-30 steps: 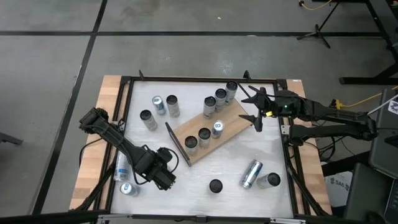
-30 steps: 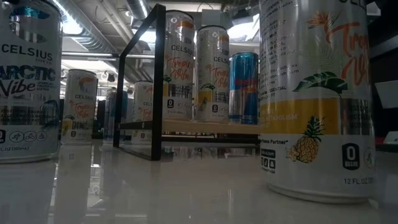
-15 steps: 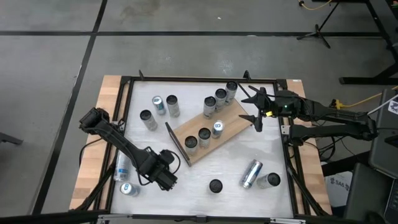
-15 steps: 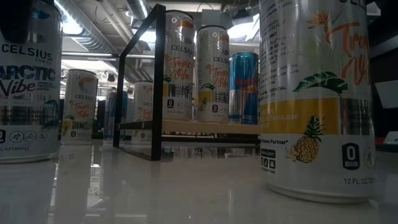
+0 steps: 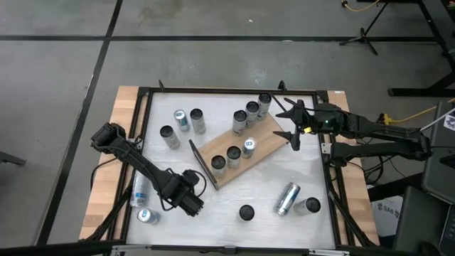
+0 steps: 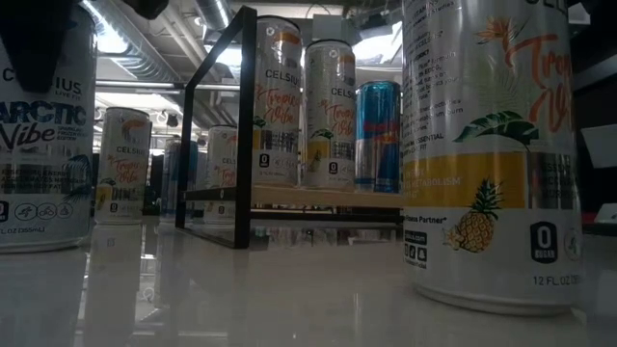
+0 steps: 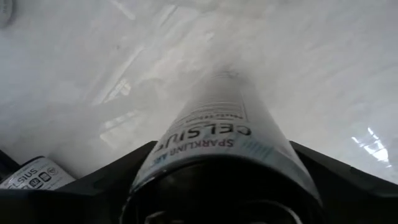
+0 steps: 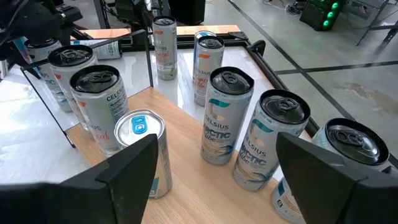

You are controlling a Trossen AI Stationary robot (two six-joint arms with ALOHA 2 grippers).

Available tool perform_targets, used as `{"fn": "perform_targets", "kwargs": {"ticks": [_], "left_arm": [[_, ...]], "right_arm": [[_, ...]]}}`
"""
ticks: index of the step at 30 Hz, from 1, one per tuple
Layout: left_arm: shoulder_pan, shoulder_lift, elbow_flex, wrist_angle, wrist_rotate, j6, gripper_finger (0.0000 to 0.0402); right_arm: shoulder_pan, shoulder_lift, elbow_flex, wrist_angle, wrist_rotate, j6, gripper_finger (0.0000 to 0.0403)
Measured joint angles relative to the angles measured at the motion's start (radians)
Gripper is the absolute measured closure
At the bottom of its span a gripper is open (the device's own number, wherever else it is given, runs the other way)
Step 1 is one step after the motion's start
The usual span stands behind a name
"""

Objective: Place canned beverage on shelf
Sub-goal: Put the white blue soda can on the shelf

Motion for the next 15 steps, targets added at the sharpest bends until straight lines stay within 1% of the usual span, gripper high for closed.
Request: {"fn": "perform_targets", "kwargs": {"ticks": [9, 11, 15], "left_arm": [[0.001, 0.001, 0.012, -0.004, 0.012, 0.0, 0.016], [0.001, 0.003, 0.027, -0.006, 0.015, 0.0, 0.017], [0.003, 0.003, 0.081, -0.023, 0.036, 0.023, 0.017]], "right_arm": [[0.0, 0.0, 0.0, 0.0, 0.0, 0.0, 0.0086], [0.0, 0.0, 0.0, 0.0, 0.0, 0.0, 0.0086], [0.0, 0.0, 0.0, 0.0, 0.0, 0.0, 0.0086]]}}
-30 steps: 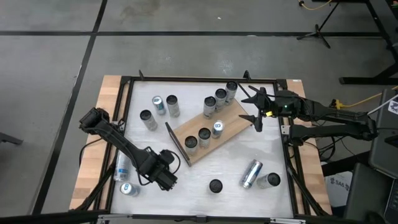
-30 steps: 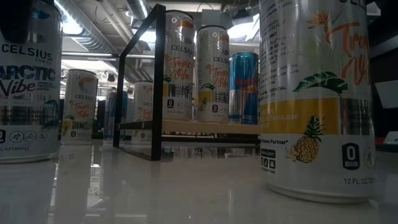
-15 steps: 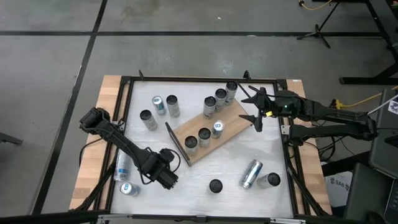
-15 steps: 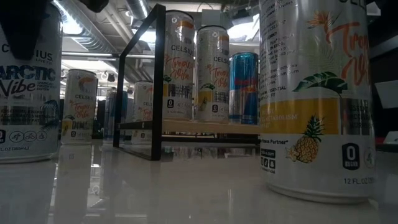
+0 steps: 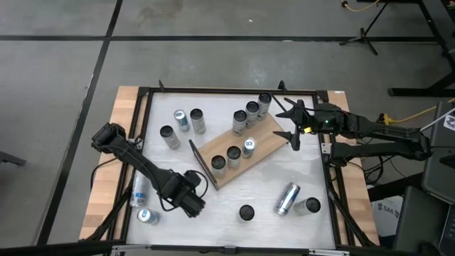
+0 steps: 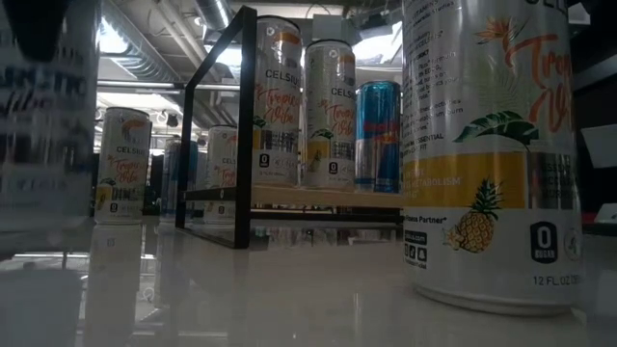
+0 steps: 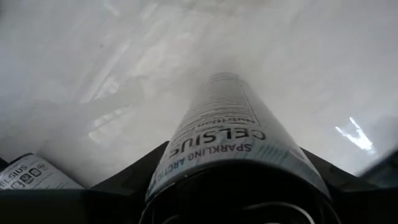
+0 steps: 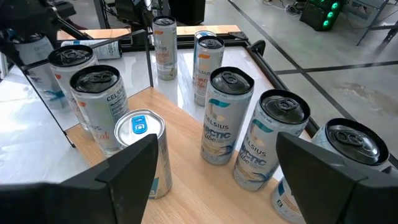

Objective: Place canned beverage on shelf
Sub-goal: Put the white blue soda can on the shelf

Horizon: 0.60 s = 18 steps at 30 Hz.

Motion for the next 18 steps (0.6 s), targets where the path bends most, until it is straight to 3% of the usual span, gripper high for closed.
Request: {"fn": "perform_targets", "kwargs": {"ticks": [8, 18], "left_arm": [[0.011, 0.0, 0.188, -0.109, 0.081, 0.026, 0.0166], [0.068, 0.0, 0.521, -0.266, 0.185, 0.109, 0.0165]], "right_arm": [[0.0, 0.0, 0.0, 0.0, 0.0, 0.0, 0.0086], [0.0, 0.0, 0.0, -0.001, 0.0, 0.0, 0.0086]]}}
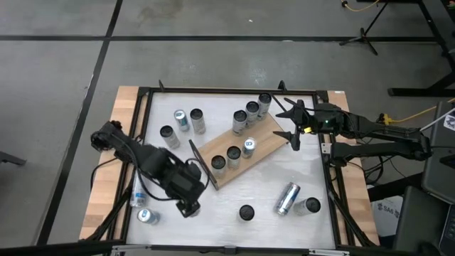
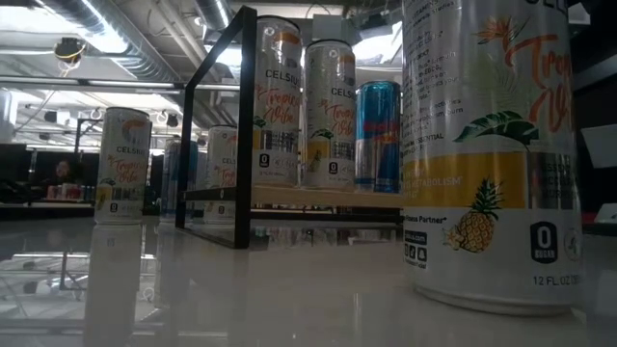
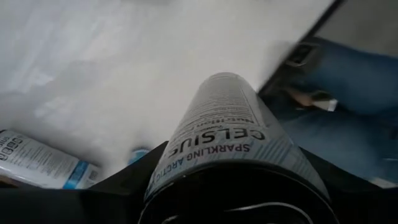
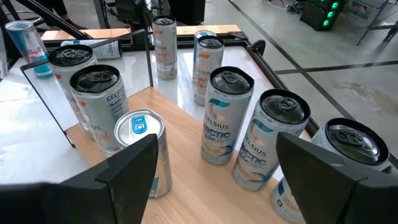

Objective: Place canned beverage on shelf
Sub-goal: Put the white blue soda can on the shelf

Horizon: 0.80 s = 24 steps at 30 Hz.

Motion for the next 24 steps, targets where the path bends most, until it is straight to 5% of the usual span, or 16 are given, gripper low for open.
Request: {"fn": "perform_targets", "kwargs": {"ticks": [10, 24], "left_arm": [[0.131, -0.003, 0.309, -0.022, -0.091, 0.047, 0.0164], [0.495, -0.041, 0.295, -0.022, -0.174, 0.278, 0.0164]], "right_arm": [[0.0, 0.0, 0.0, -0.023, 0.0, 0.0, 0.0086], [0.0, 0.0, 0.0, -0.07, 0.0, 0.0, 0.0086]]}}
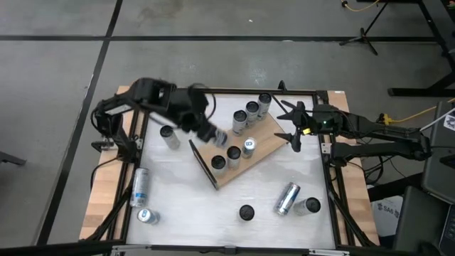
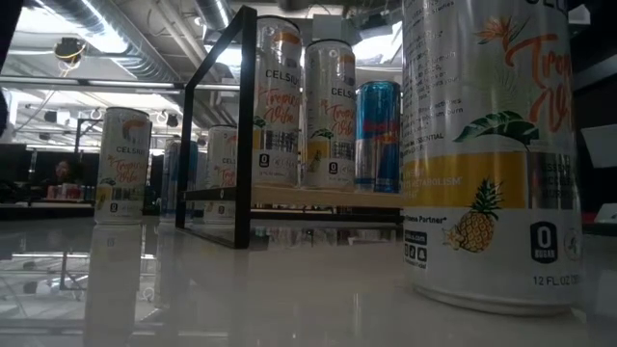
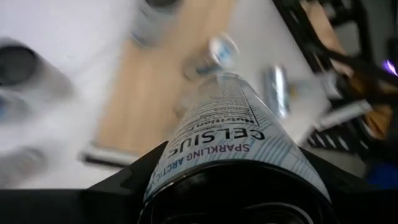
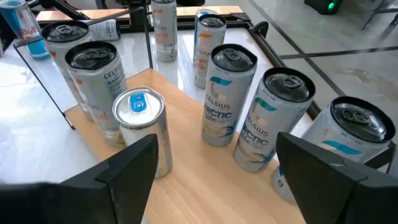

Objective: Place canned beverage on shelf
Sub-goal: Put the white blue soda can on the shelf

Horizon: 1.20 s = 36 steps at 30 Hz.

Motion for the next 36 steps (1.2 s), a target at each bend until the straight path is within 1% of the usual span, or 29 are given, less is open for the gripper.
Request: {"fn": "perform_targets", "kwargs": {"ticks": [8, 13, 19, 22, 30, 36], "left_arm": [[0.201, 0.008, -0.003, 0.0, -0.094, 0.179, 0.0164], [0.266, 0.049, -0.007, 0.002, -0.094, 0.249, 0.0164], [0.284, 0.129, -0.008, 0.002, -0.089, 0.318, 0.0164], [0.285, 0.17, -0.008, 0.002, -0.087, 0.327, 0.0164], [0.282, 0.273, -0.008, 0.001, -0.026, 0.379, 0.0164], [0.276, 0.308, -0.008, 0.001, -0.002, 0.403, 0.0164]], "right_arm": [[0.0, 0.0, 0.0, -0.004, 0.0, 0.0, 0.0086], [-0.001, 0.0, 0.0, -0.004, 0.0, 0.0, 0.0086], [-0.001, 0.0, 0.0, -0.003, 0.0, 0.0, 0.0086], [-0.001, 0.0, 0.0, -0.003, 0.0, 0.0, 0.0086], [-0.001, 0.0, 0.0, -0.003, 0.0, 0.0, 0.0086], [-0.001, 0.0, 0.0, -0.002, 0.0, 0.0, 0.0086]]}}
